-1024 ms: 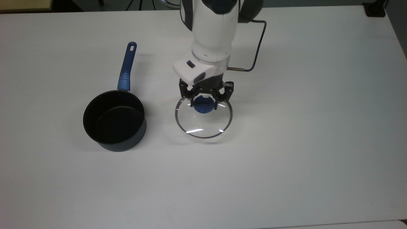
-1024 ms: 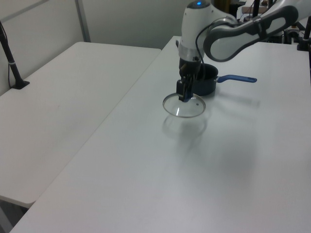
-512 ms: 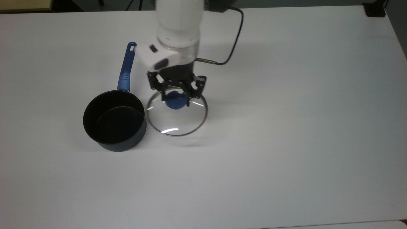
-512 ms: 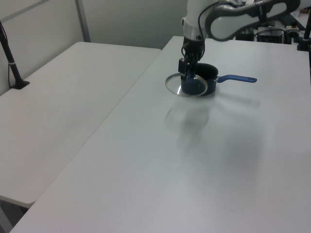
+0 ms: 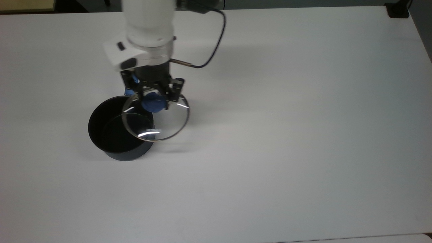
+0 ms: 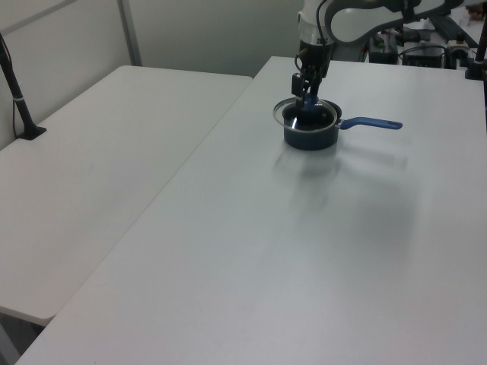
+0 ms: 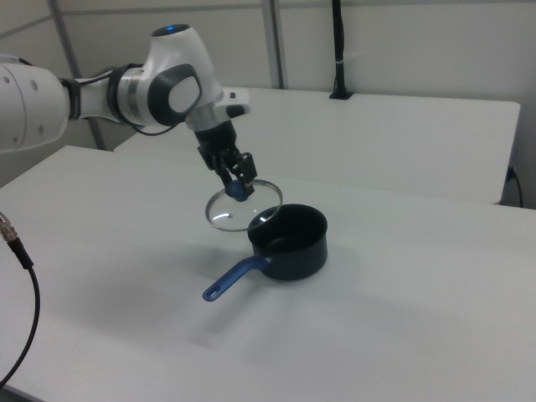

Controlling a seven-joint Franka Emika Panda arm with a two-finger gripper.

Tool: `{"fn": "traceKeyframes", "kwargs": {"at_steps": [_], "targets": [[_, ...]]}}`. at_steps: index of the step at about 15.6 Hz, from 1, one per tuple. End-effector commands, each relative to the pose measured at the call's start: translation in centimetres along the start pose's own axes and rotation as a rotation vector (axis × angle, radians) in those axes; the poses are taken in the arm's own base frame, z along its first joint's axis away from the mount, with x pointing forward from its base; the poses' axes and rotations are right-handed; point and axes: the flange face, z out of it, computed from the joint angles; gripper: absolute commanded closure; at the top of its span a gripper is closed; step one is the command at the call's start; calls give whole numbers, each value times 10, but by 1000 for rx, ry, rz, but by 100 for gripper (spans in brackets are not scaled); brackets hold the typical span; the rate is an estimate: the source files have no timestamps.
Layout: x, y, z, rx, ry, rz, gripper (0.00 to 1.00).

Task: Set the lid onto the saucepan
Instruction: 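Lift the glass lid and carry it over the black saucepan, then lower the glass lid onto the saucepan rim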

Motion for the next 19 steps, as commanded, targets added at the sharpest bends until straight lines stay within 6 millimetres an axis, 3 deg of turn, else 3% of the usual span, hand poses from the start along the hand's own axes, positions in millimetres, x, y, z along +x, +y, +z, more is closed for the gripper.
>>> {"fn": "traceKeyframes", "kwargs": {"at_steps": [1, 9, 19], "targets": [[13, 31, -7, 20, 2, 17, 41], [30, 80, 22, -18, -7, 47, 41], [40, 77, 45, -21, 24, 50, 41]]}}
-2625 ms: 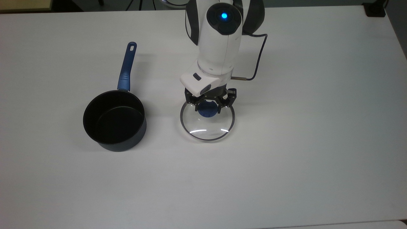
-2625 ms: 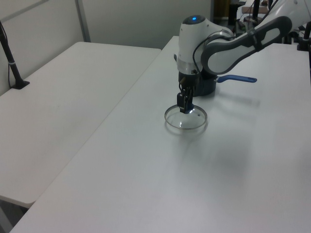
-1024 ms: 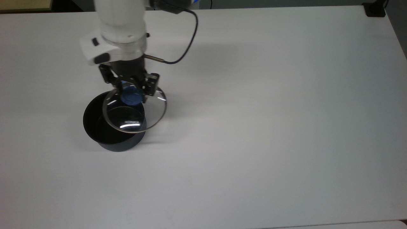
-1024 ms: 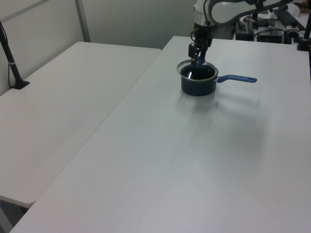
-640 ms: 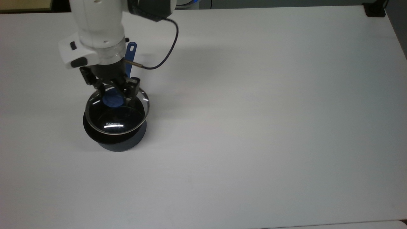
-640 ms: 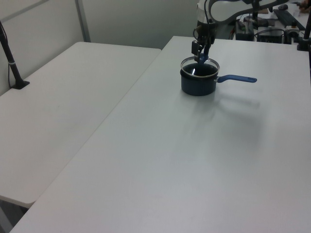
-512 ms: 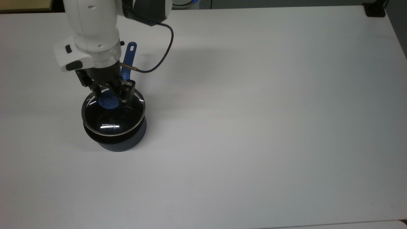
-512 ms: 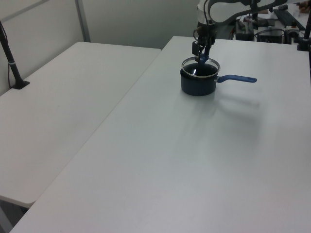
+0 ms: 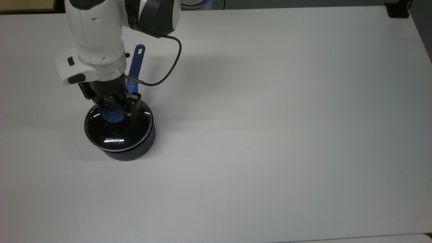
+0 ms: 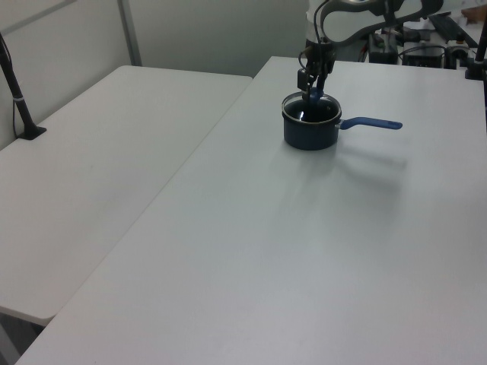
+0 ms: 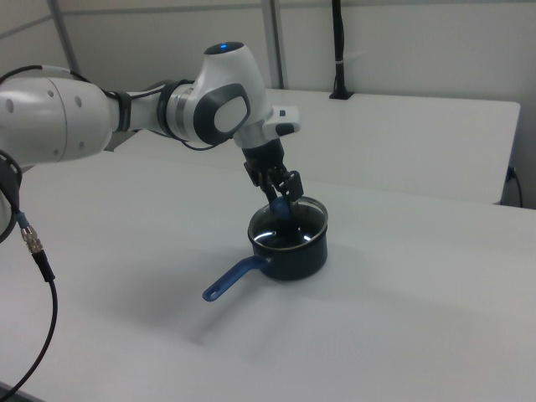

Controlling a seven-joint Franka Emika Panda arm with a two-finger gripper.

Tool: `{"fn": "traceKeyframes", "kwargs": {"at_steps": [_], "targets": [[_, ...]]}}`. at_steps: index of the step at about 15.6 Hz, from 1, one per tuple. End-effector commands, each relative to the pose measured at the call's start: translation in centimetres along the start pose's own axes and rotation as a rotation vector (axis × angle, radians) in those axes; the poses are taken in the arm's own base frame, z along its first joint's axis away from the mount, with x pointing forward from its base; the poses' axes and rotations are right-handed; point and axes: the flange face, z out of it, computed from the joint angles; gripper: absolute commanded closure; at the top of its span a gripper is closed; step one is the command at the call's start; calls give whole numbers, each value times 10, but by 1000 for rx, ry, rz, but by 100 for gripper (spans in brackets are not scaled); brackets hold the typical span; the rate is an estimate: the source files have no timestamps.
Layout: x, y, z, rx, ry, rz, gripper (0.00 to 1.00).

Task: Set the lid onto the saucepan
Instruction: 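Lower the glass lid onto the saucepan rim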

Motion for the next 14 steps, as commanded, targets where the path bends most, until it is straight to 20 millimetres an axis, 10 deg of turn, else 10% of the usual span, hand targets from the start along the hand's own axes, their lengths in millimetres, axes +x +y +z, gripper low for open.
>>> {"fn": "traceKeyframes", "kwargs": {"at_steps": [1, 14], "targets": [[8, -3, 2, 15, 38, -14, 41], [2, -7, 12, 49, 4, -32, 40]]}}
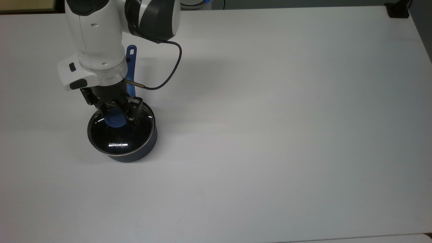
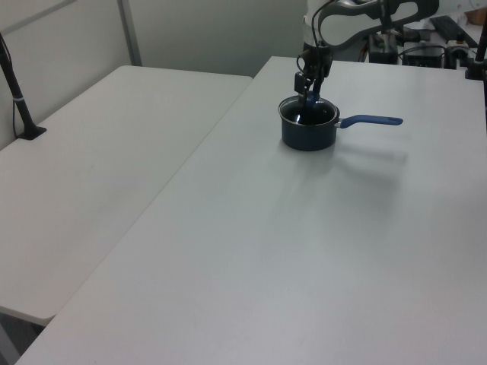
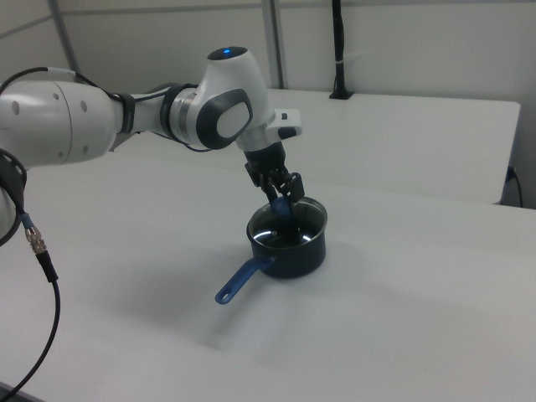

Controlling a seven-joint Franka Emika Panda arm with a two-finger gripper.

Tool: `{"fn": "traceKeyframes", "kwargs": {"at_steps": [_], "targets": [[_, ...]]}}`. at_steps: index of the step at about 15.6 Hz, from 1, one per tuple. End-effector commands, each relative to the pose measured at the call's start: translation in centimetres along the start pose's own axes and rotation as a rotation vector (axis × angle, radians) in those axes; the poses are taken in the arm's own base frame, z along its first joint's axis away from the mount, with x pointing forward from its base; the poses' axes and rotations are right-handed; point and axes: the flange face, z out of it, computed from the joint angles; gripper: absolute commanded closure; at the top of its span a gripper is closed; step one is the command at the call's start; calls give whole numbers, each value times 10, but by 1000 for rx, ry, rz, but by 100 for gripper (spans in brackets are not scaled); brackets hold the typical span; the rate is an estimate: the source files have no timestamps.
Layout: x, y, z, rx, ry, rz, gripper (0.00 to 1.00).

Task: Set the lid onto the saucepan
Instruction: 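Lower the glass lid onto the saucepan rim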

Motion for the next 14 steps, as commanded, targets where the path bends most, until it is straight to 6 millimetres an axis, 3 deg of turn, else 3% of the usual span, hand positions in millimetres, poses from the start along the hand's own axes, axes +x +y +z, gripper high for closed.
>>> {"fn": "traceKeyframes", "kwargs": {"at_steps": [1, 14], "targets": [[-2, -4, 6, 18, -14, -22, 40], [-13, -6, 16, 16, -93, -88, 25]]}}
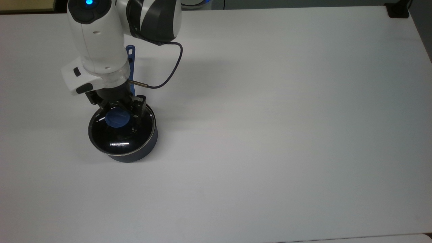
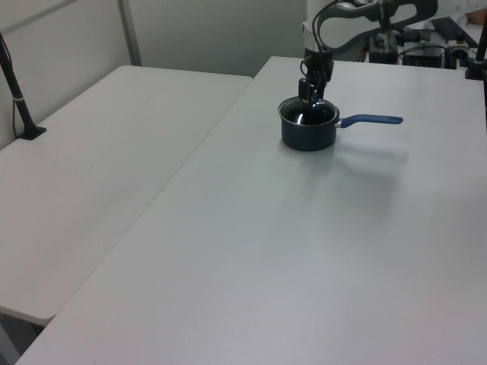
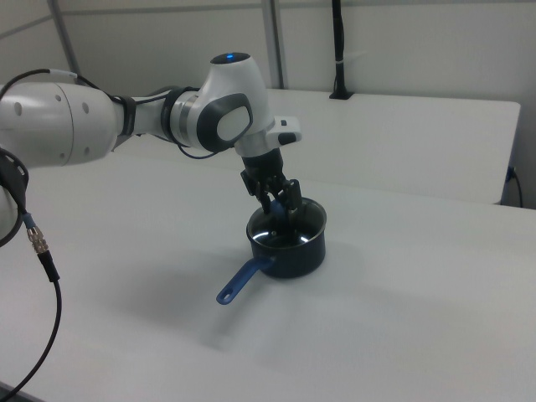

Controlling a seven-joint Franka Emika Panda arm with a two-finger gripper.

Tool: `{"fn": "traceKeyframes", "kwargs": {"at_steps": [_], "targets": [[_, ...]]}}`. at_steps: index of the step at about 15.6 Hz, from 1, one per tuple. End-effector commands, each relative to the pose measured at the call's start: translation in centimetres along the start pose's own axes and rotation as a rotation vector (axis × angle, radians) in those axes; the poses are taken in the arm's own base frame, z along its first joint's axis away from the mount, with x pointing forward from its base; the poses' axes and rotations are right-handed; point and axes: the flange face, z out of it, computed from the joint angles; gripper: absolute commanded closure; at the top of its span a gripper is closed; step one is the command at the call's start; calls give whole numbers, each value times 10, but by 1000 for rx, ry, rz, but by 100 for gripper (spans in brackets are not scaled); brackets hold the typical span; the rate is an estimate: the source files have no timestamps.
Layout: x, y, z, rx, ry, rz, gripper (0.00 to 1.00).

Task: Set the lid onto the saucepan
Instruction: 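Lower the glass lid onto the saucepan rim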

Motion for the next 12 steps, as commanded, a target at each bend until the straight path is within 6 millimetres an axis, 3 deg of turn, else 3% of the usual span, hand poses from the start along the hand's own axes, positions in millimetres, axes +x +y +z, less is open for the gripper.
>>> {"fn": "traceKeyframes", "kwargs": {"at_steps": [1, 12], "targets": [[-6, -6, 4, 22, -29, -21, 25], [-16, -6, 8, 27, -100, -70, 25]]}}
